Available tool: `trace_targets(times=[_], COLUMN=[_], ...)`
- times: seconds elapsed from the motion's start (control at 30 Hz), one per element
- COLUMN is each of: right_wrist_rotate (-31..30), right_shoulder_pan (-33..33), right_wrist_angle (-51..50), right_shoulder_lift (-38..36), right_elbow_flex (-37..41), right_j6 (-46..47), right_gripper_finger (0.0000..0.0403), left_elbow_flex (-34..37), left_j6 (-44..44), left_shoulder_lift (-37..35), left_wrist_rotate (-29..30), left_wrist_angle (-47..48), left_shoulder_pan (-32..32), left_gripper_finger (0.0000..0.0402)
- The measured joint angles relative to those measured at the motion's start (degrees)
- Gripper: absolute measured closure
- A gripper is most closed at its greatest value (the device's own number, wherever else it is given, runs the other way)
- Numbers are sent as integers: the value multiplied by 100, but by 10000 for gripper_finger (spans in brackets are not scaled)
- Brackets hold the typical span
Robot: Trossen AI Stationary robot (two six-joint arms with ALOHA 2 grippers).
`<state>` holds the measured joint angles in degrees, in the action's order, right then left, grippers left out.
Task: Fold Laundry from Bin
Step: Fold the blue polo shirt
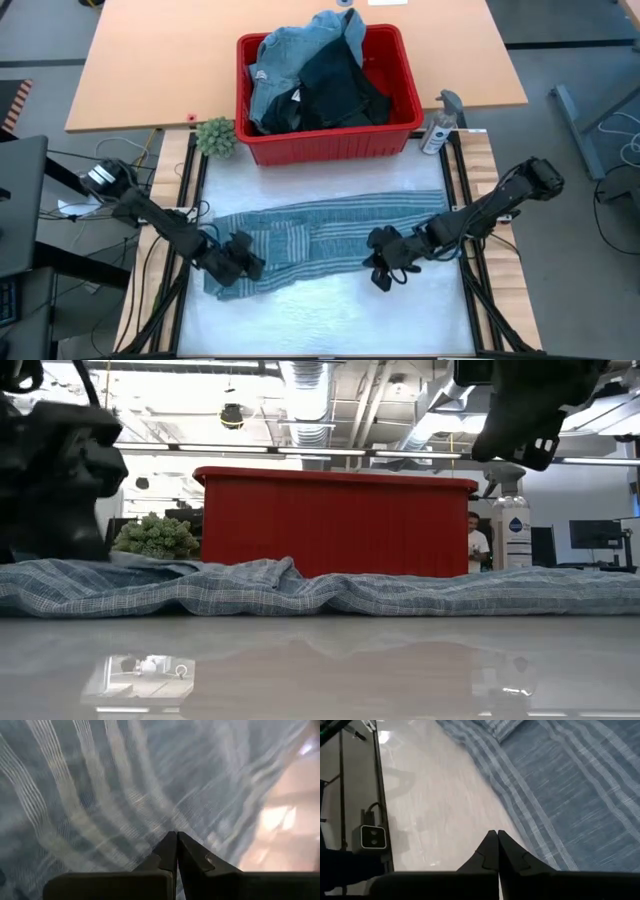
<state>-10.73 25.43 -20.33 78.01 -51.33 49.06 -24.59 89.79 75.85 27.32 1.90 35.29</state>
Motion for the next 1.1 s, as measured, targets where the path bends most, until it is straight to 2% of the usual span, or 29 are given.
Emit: trace_targets(times=[0.13,0.27,0.43,0.77,0.9,1.1], right_wrist_rotate=[-300,-754,-1675,-1735,-2129,-2350], right_shoulder_pan=[-17,-72,-85,354,790,1276], right_wrist_angle=[-26,-321,-1527,-3416,-2976,-2104], right_shoulder_lift=[-4,-4,-4,5,5,9], right_elbow_flex=[0,-2,-2,4,290,1139], right_j6=[-103,174,1412,3260,3800,4727], right_gripper_finger=[384,384,381,368,388,388], left_elbow_flex=[-268,-305,-304,-283,-283,-283], left_j6=[-23,463,1027,1050,973,901], left_shoulder_lift=[465,511,151,-970,-1300,-1786], left_wrist_rotate=[-309,-370,-363,-313,-311,-229], left_wrist_angle=[132,617,1597,2507,2403,2097], left_shoulder_pan=[-2,-26,40,70,70,70], left_gripper_finger=[401,401,401,401,401,401])
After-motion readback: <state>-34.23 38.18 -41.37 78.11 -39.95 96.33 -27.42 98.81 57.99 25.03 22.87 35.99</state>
